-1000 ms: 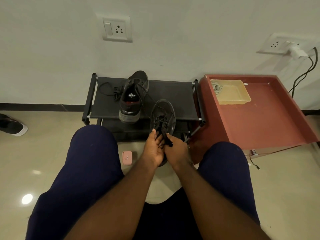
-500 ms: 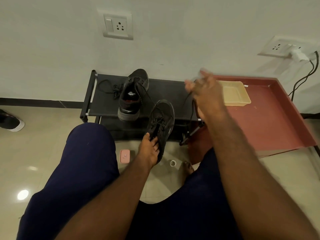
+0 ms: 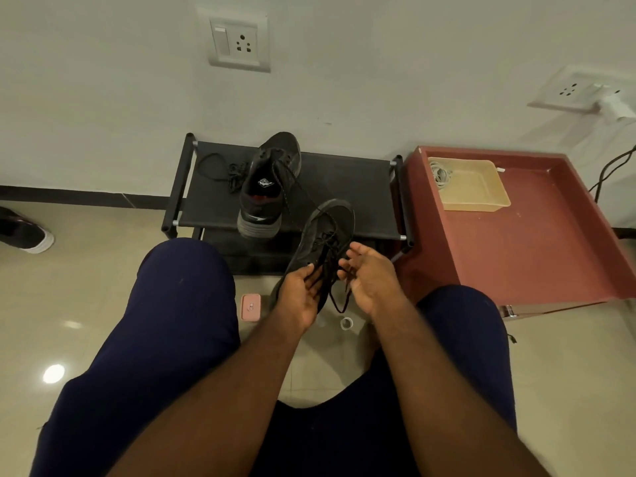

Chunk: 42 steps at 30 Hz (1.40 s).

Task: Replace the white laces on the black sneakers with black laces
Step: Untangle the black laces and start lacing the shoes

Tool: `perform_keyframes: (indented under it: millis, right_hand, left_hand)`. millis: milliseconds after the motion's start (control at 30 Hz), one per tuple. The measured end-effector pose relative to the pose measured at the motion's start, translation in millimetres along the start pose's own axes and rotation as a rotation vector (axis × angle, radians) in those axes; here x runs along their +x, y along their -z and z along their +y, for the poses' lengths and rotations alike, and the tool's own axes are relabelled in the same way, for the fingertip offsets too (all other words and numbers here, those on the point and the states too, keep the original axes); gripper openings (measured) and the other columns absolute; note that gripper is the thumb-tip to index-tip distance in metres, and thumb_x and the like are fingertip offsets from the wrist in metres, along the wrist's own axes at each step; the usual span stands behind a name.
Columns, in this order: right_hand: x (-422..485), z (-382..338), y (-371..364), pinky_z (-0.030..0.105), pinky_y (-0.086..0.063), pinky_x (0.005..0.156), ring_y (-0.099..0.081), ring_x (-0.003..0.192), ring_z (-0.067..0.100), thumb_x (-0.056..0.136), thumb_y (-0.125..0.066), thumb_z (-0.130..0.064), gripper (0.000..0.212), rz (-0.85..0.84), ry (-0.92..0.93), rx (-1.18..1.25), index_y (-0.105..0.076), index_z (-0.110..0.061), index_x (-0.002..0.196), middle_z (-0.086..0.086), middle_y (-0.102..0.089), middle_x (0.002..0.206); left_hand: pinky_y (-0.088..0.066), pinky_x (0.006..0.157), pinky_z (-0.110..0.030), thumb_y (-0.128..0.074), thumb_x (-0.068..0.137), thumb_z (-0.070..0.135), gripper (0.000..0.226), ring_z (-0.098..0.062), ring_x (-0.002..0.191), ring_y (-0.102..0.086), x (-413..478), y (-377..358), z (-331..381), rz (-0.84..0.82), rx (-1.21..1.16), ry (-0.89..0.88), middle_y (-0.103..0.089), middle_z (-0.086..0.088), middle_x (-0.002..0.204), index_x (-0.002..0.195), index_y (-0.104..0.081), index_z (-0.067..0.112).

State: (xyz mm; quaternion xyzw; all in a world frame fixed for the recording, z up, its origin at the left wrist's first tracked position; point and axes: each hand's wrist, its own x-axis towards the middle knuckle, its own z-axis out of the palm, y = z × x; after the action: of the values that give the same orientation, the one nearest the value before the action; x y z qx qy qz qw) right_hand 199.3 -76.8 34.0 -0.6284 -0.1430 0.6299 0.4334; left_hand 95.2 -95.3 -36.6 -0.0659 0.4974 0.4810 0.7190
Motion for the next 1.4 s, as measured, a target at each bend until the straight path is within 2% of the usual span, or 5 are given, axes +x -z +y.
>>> perform_keyframes:
  millis: [267,400,567,900,1400]
  right_hand:
    - [4,10,9,0.030,-0.062,0.077,-0.070,0.083,0.028,0.094,-0.053,0.014,0.027,-0.067,0.042,-0.070,-0.060,0.004,0.118,0.021,-0.065,0.098]
    - [11,12,6,0.026,-0.058,0.071,-0.064,0.071,0.017,0.096,-0.054,0.009,0.020,-0.101,0.158,-0.295,-0.065,0.005,0.113,0.010,-0.067,0.087]
    - [27,8,7,0.031,-0.057,0.089,-0.070,0.097,0.015,0.093,-0.063,-0.003,0.022,-0.020,0.478,-0.663,-0.075,-0.007,0.111,0.006,-0.075,0.103]
    - [15,-3,7,0.028,-0.057,0.084,-0.066,0.086,0.015,0.085,-0.065,0.014,0.031,0.005,0.459,-0.199,-0.068,-0.006,0.108,0.002,-0.068,0.089]
    - [0,10,6,0.028,-0.059,0.076,-0.067,0.072,0.006,0.088,-0.060,0.014,0.027,0.024,0.551,-0.268,-0.063,-0.009,0.102,0.004,-0.065,0.088]
  left_hand:
    - [-0.054,0.072,-0.026,-0.049,0.101,0.020,0.026,-0.017,0.089,-0.072,-8,1,-1,0.003,0.260,-0.092,-0.075,-0.011,0.102,0.106,-0.071,0.006]
    - [-0.050,0.101,-0.045,-0.065,0.082,0.035,0.037,-0.025,0.104,-0.069,-14,-2,3,0.018,0.413,-0.180,-0.074,-0.009,0.106,0.109,-0.073,0.011]
    - [-0.050,0.100,-0.044,-0.060,0.095,0.027,0.012,-0.022,0.102,-0.068,-27,-6,1,0.027,0.601,-0.242,-0.074,-0.005,0.103,0.097,-0.069,0.020]
    - [-0.050,0.098,-0.045,-0.063,0.089,0.022,0.022,-0.029,0.103,-0.068,-45,-8,5,-0.032,0.454,-0.222,-0.075,-0.011,0.102,0.106,-0.070,0.009]
    - [-0.050,0.099,-0.043,-0.050,0.083,0.009,0.034,-0.034,0.101,-0.067,-52,-10,18,-0.063,0.223,-0.188,-0.069,-0.024,0.112,0.108,-0.067,-0.005]
